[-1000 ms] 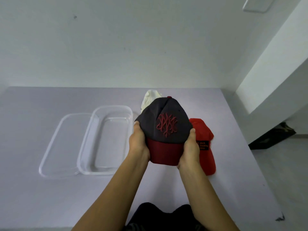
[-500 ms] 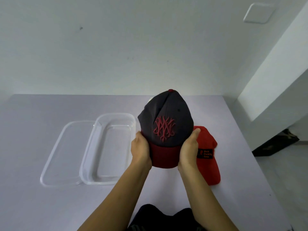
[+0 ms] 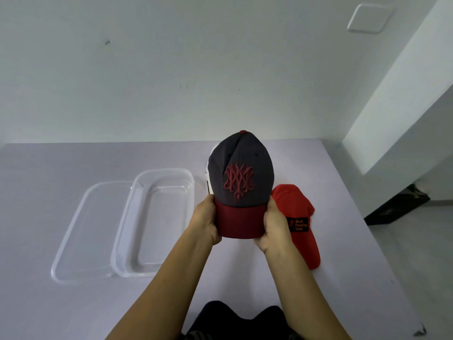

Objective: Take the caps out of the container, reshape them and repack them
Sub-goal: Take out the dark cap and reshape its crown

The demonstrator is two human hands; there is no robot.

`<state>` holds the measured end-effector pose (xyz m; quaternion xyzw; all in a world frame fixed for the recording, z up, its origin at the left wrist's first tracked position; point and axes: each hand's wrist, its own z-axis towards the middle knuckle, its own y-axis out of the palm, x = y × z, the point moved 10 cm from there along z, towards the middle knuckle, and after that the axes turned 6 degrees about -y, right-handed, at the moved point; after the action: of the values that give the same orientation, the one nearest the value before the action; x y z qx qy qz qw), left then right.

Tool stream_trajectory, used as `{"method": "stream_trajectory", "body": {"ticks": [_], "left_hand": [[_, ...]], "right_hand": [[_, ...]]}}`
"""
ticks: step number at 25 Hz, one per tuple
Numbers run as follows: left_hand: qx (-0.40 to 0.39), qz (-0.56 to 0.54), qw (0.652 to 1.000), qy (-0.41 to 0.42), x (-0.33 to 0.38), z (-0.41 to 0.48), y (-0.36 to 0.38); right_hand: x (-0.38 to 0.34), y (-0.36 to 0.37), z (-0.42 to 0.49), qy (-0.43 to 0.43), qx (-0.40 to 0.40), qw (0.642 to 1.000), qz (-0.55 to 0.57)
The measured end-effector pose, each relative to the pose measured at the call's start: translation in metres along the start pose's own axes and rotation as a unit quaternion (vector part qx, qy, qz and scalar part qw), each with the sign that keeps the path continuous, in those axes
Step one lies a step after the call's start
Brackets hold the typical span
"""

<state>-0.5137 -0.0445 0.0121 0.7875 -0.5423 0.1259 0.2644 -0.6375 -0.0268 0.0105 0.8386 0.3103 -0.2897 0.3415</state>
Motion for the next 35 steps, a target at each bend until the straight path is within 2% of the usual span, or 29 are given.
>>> {"method": "stream_trajectory", "body": {"ticks": [3, 8, 11, 14, 17, 20, 26, 30, 32, 34, 35], "left_hand": [[-0.010, 0.007, 1.000, -0.013, -0.005, 0.001, 0.001], [-0.040, 0.001, 0.999, 0.012, 0.005, 0.003, 0.001], [-0.021, 0.011, 0.997, 0.079, 0.019, 0.001, 0.000], [0.016, 0.034, 0.994, 0.098, 0.024, 0.001, -0.006], [-0.033, 0.029, 0.998, 0.044, 0.010, 0.002, 0.006], [-0.081, 0.024, 0.996, -0.017, -0.006, 0.000, 0.017], [-0.070, 0.031, 0.997, -0.026, -0.011, 0.006, 0.012], [-0.060, 0.023, 0.997, 0.047, 0.009, 0.010, 0.004], [-0.057, 0.092, 0.983, 0.147, 0.023, 0.000, 0.001], [-0.114, 0.225, 0.932, 0.261, 0.035, -0.020, 0.014], [-0.156, 0.300, 0.890, 0.305, 0.034, -0.033, 0.026]], "right_hand": [[-0.003, -0.003, -0.003, 0.002, -0.005, 1.000, -0.028], [-0.030, -0.026, 0.006, -0.088, 0.066, 0.981, -0.159], [-0.027, -0.014, 0.003, -0.090, 0.017, 0.982, -0.164], [-0.022, -0.009, 0.007, -0.059, -0.015, 0.986, -0.152], [-0.003, -0.003, 0.011, 0.015, -0.052, 0.995, -0.088], [0.018, -0.003, 0.012, 0.077, -0.071, 0.989, -0.106], [0.013, -0.009, 0.017, 0.073, -0.065, 0.993, -0.068], [0.004, -0.026, 0.027, 0.053, -0.011, 0.998, 0.015], [0.002, -0.034, 0.030, 0.053, 0.026, 0.997, 0.054], [-0.002, -0.036, 0.030, 0.043, 0.055, 0.994, 0.084], [-0.003, -0.036, 0.029, 0.037, 0.062, 0.993, 0.090]]}}
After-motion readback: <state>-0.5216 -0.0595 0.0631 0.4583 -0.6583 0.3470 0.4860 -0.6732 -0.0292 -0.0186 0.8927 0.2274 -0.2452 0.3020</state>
